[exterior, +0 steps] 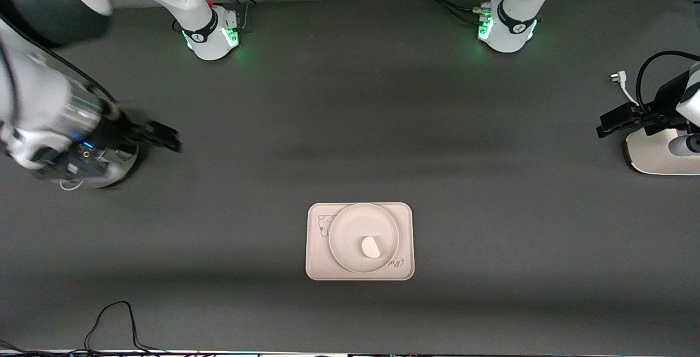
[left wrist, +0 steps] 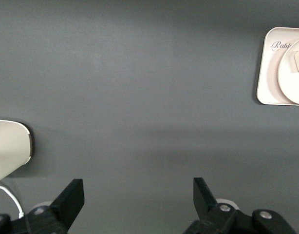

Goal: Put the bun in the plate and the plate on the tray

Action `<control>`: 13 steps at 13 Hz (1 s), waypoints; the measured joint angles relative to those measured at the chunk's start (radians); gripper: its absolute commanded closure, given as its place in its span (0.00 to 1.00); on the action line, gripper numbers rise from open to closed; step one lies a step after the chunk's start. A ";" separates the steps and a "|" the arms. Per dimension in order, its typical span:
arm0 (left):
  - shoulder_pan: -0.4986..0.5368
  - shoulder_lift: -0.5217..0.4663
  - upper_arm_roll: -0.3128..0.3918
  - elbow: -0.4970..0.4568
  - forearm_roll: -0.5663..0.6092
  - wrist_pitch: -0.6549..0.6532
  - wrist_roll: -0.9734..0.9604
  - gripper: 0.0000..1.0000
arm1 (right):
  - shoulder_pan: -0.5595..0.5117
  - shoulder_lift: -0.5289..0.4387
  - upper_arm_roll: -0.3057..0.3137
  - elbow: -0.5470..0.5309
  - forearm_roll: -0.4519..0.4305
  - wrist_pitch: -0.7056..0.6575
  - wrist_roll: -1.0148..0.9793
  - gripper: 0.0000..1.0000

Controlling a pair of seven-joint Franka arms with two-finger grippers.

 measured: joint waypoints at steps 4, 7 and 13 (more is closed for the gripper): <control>0.001 0.007 0.001 0.008 0.001 0.000 0.000 0.00 | -0.097 -0.083 0.012 -0.095 -0.080 0.007 -0.099 0.00; 0.001 0.009 0.001 0.009 0.002 0.000 0.000 0.00 | -0.098 -0.082 -0.036 -0.108 -0.091 0.032 -0.133 0.00; 0.002 0.010 0.003 0.010 0.002 0.000 0.000 0.00 | -0.099 -0.082 -0.057 -0.116 -0.091 0.044 -0.144 0.00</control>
